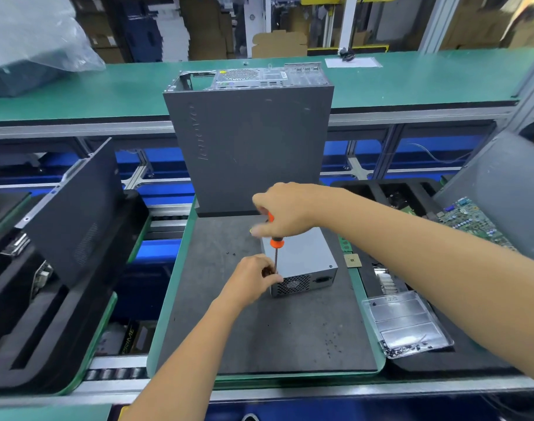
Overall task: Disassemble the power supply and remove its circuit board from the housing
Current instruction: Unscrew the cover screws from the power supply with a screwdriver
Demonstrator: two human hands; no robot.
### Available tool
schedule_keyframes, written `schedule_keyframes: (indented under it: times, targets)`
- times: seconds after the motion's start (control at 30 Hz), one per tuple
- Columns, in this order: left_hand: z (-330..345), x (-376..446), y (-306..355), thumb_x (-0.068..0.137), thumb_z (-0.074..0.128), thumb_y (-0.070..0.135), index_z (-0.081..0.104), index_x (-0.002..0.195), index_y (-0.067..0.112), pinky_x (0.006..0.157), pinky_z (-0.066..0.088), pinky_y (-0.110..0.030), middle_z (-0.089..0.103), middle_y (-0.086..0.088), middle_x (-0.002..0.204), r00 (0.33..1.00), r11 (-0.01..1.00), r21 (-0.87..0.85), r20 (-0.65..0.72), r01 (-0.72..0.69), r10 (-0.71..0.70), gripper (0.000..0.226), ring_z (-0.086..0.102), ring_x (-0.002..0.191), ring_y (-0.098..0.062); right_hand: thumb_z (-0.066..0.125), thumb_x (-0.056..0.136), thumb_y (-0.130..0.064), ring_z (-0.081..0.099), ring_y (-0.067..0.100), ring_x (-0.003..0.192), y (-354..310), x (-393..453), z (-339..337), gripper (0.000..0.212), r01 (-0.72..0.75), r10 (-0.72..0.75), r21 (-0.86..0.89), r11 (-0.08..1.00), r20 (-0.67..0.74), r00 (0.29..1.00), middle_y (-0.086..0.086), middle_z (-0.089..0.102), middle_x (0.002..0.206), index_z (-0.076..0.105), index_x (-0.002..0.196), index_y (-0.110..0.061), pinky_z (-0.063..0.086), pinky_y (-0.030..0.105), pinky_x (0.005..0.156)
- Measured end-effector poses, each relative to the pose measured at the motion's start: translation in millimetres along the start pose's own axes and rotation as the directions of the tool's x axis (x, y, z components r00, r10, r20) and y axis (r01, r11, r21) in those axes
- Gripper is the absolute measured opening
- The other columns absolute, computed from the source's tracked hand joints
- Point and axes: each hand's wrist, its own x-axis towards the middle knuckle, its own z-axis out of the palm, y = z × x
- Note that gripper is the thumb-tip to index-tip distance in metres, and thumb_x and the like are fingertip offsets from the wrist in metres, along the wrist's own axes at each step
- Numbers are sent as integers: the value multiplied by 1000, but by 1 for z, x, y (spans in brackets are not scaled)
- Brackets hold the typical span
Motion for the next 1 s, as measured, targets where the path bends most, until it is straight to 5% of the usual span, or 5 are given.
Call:
schedule_keyframes:
  times: [0.23,0.37,0.53,0.87,1.0]
  targets:
    - [-2,2,0,78,76,28,61,71,10,57,38,-12,56,2,74,1000,1000,13,-3,-13,13,24,48,62,-10,62,80,-12,54,18,79,4,-1,-6,17,55,-70,286,957,41,997,-1,57,95,54,94,-16,45,32,60]
    - [-2,2,0,78,76,29,65,77,7,60,40,-17,59,1,78,1000,1000,16,1,-18,18,24,52,68,-15,54,92,-22,48,25,74,0,3,4,15,-84,79,-220,972,-29,996,7,51,94,46,98,-11,35,34,52]
    - [-1,1,0,78,76,29,60,72,9,55,32,-14,50,7,70,1000,1000,4,6,9,-9,26,44,60,-8,64,81,-14,48,15,77,3,-1,-3,20,69,-78,303,950,16,997,-6,51,90,52,97,-19,41,30,59]
    - [2,-2,-1,78,75,23,64,77,10,63,40,-20,55,4,78,1000,1000,7,9,-1,1,17,50,68,-14,60,81,-7,52,13,78,9,-3,4,22,78,-86,308,948,14,996,-6,51,92,51,98,-17,42,32,61]
    - [3,-6,0,80,73,20,66,81,12,69,46,-20,60,4,84,1000,1000,-4,-3,8,-8,11,54,73,-11,52,93,-38,53,21,69,7,-6,7,25,-50,52,123,991,-11,999,6,57,88,49,96,-13,39,34,53]
